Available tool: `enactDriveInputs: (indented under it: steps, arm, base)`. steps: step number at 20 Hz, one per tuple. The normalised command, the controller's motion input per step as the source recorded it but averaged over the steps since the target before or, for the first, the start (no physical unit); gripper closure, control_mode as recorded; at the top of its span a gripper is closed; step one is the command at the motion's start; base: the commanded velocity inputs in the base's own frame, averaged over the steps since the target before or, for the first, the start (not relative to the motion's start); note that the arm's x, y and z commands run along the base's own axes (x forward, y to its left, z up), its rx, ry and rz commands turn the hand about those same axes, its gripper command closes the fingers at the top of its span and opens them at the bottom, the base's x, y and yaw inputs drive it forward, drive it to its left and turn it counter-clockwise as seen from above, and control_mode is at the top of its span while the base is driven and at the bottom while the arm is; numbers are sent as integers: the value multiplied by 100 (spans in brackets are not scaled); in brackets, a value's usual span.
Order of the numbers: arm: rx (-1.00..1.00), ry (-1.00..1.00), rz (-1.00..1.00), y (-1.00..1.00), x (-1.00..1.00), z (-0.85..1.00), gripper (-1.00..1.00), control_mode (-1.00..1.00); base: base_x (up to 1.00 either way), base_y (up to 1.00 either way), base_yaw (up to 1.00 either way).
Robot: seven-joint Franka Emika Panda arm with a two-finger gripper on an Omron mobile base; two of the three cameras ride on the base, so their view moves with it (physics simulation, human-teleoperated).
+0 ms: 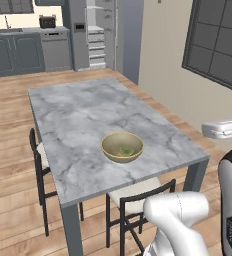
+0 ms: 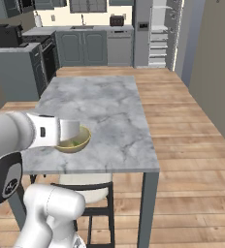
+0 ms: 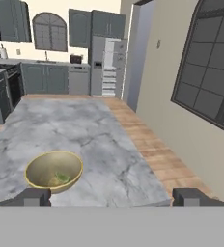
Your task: There is a bowl on the dining counter. Grab a lemon wedge from the fridge and place it in the bowl. Then get the liquor bottle and glass cup from the cabinet and place them next to the bowl.
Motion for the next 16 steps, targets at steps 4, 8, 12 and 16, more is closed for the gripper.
enactDriveInputs:
  steps: [4, 8, 12, 16]
  arm:
    - [0, -1, 0, 0, 0, 0, -100, -100]
    - [0, -9, 0, -7, -4, -1, -100, -100]
    - [0, -17, 0, -16, -28, -1, -100, -100]
    - [0, -7, 0, -10, -16, 0, -100, 100]
  base:
    - [0, 0, 0]
    - [0, 0, 0]
    - [0, 0, 0]
    - [-11, -17, 3]
